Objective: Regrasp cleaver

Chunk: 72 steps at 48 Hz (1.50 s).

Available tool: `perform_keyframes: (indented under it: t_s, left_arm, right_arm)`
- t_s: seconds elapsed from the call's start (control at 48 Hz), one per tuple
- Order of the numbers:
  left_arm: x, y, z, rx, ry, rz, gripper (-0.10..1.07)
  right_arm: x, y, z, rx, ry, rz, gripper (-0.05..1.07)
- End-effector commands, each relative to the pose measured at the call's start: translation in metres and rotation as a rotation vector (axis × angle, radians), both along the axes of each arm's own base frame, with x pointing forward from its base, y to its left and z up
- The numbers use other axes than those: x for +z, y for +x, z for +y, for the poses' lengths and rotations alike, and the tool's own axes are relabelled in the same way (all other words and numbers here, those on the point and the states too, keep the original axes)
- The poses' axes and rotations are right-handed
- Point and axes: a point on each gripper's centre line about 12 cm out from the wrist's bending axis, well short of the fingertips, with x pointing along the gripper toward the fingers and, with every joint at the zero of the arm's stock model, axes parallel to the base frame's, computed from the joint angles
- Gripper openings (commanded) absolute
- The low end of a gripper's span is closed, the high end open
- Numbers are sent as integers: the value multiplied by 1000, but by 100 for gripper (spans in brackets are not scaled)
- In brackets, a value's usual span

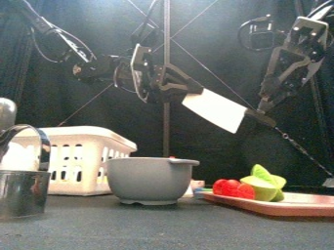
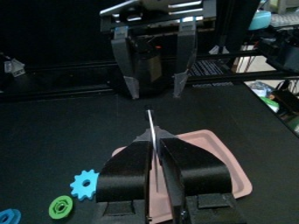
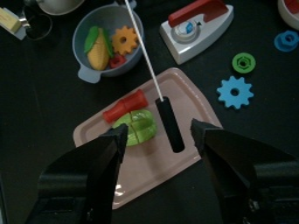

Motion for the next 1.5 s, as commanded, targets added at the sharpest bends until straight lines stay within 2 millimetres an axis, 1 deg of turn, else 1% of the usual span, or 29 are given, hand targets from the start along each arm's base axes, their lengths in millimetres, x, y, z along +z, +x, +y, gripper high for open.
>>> perform_keyframes:
  t_s: [0.0,0.146,0.333,0.708,0.792,1.0,1.104,1.208,1.292,1.375,1.479]
  left_arm:
    - [9,2,-1,-7,2,-37,51]
    - [8,3,-1,-9,-1,-42,51]
    - [9,4,-1,-8,-2,-45,51]
    - [8,3,-2,-14,-4,-55,51]
    - [8,3,-2,-13,-5,-55,51]
    - [8,3,-2,-13,-5,-55,51]
    - [6,2,-2,-14,-5,-50,51]
    - [4,2,-2,-15,-5,-44,51]
    - [0,2,-2,-15,-6,-35,51]
    - [-3,2,-5,-23,-7,-27,51]
    - [-8,3,-7,-27,-9,-17,51]
  right_arm:
    - [-1,4,1,0,8,2,92]
    - [-10,9,2,8,4,30,91]
    - [-15,12,3,14,5,41,91]
    - [-13,14,4,16,10,32,90]
    - [-12,15,4,18,10,26,86]
    - [-13,14,4,15,9,32,59]
    - [-7,13,5,18,9,20,48]
    - [4,9,3,4,6,0,43]
    - [11,4,1,-6,2,-15,41]
    - [15,0,0,-7,-1,-29,41]
    - [13,-3,-1,-8,-1,-30,41]
